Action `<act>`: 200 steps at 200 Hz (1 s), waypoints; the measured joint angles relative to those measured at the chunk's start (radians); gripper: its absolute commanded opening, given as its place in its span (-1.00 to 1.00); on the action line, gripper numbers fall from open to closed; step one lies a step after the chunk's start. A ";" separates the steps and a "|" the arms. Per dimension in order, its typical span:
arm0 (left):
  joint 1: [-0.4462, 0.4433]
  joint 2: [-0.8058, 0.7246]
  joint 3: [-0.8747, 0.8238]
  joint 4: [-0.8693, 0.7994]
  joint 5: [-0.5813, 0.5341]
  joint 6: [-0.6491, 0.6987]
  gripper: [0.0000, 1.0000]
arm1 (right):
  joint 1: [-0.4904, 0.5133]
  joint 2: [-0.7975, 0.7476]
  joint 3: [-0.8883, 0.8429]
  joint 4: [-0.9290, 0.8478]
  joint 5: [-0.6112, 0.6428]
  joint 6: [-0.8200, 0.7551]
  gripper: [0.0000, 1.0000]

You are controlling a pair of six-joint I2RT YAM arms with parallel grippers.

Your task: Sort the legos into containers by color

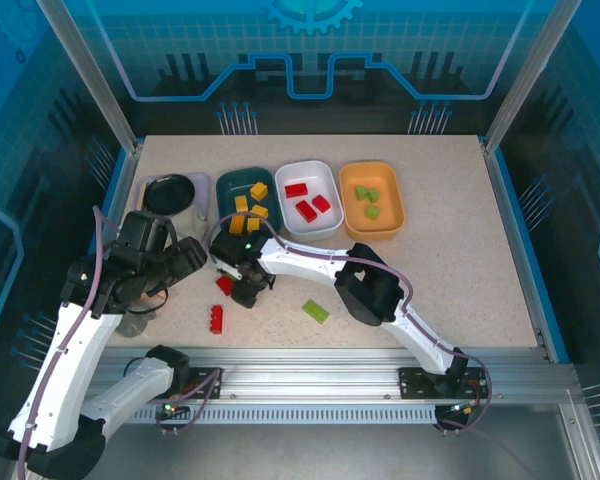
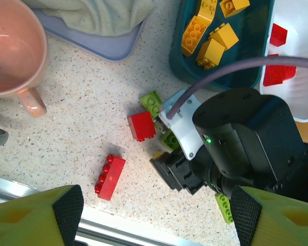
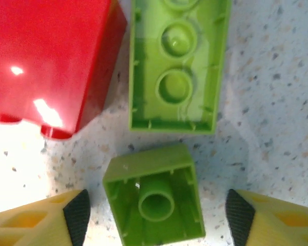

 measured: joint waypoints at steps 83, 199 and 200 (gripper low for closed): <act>0.000 -0.007 -0.080 0.052 0.112 0.000 0.56 | -0.001 -0.068 -0.084 0.025 0.032 0.039 -0.57; -0.281 0.445 -0.143 0.637 0.360 -0.131 0.57 | -0.705 -0.586 -0.507 0.048 0.031 0.164 -0.50; -0.282 0.448 -0.142 0.639 0.360 -0.131 0.57 | -0.706 -0.580 -0.504 0.047 0.029 0.165 -0.50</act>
